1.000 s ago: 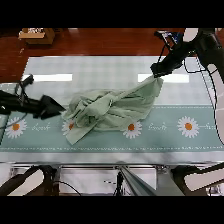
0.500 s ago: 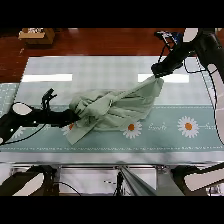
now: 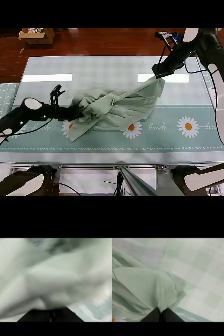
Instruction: Fold the shirts.
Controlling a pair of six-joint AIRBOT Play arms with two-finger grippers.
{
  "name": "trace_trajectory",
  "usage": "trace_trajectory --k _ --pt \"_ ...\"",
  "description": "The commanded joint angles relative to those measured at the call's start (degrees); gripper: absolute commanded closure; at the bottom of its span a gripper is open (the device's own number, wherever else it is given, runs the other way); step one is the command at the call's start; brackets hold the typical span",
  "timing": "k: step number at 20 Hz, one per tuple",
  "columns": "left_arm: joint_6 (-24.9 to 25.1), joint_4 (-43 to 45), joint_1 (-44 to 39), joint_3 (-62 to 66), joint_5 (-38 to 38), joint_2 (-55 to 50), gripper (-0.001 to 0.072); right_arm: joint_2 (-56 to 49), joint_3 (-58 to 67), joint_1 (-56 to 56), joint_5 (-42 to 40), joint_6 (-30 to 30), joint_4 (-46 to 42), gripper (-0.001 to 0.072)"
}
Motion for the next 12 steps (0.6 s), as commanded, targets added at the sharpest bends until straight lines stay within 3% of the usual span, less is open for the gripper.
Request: trace_trajectory --k 1,7,12 --pt "2.8 -0.5 1.5 9.6 -9.5 5.5 0.0685 3.0 0.1 0.0 1.0 0.1 -1.9 0.0685" --pt "2.3 -0.4 10.7 36.1 -13.6 20.8 0.0685 18.7 0.1 0.0 -1.1 0.2 -2.8 0.0685" --pt "2.1 -0.2 14.9 55.5 -15.0 24.9 0.0685 37.3 0.1 0.0 -10.6 2.9 -2.8 0.0685"
